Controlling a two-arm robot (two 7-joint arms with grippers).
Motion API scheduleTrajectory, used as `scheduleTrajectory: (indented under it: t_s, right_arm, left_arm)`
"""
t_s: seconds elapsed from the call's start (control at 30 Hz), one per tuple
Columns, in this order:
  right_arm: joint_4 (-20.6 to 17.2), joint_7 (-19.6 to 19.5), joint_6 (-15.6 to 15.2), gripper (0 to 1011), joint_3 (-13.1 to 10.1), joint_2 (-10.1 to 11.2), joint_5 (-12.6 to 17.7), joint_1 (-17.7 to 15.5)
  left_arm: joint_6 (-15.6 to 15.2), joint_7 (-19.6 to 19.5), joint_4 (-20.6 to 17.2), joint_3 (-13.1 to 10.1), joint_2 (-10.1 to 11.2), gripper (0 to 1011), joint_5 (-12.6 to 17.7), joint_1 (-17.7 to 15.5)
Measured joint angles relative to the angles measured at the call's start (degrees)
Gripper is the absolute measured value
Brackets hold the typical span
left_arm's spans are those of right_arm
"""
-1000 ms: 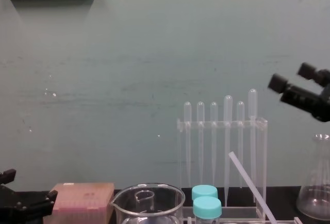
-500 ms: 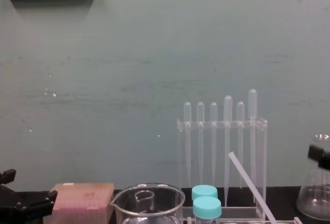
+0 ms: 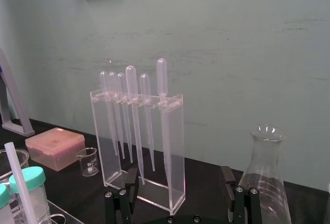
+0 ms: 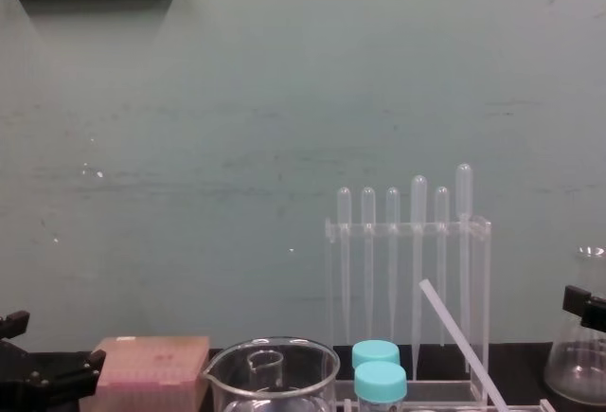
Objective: Pick up the stirring rod with one hand, then place it down.
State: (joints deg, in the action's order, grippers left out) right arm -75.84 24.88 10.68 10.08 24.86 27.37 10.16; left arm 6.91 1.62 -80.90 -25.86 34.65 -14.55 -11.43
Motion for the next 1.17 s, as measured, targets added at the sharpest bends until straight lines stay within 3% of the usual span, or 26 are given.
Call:
scheduleTrajectory:
  t_s: [1.17]
  right_arm:
    - [0.0,0.2,0.4,1000,0.1,0.1,0.2,0.0]
  left_arm:
    - [0.0,0.0,0.0,0.0,0.0,1000,0.0,0.0]
